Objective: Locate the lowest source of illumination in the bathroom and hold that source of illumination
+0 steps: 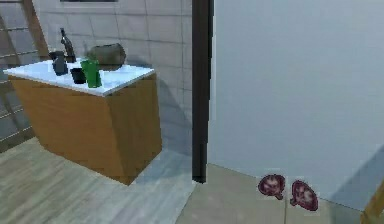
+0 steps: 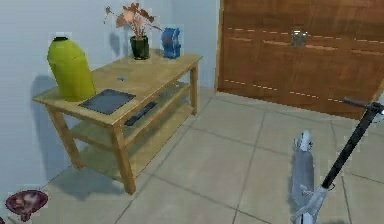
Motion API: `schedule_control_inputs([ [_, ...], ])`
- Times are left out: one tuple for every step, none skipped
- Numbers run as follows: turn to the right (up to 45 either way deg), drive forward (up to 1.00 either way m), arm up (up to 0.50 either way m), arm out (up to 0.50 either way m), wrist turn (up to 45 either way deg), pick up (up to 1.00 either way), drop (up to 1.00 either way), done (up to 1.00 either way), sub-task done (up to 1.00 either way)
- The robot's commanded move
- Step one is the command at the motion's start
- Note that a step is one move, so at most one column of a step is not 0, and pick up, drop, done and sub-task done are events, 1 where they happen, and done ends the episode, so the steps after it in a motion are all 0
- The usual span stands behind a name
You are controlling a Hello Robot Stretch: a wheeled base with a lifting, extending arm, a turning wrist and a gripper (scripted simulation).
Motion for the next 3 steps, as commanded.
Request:
schedule_control_inputs([
  [6.0,0.00,0.00,0.00,0.0,0.00,0.00,0.00,0.00],
  [0.0,0.15,0.00,0.00,0.0,0.00,0.00,0.00,0.00],
  [-45.0,0.00,0.00,0.00,0.0,0.00,0.00,0.00,0.00],
])
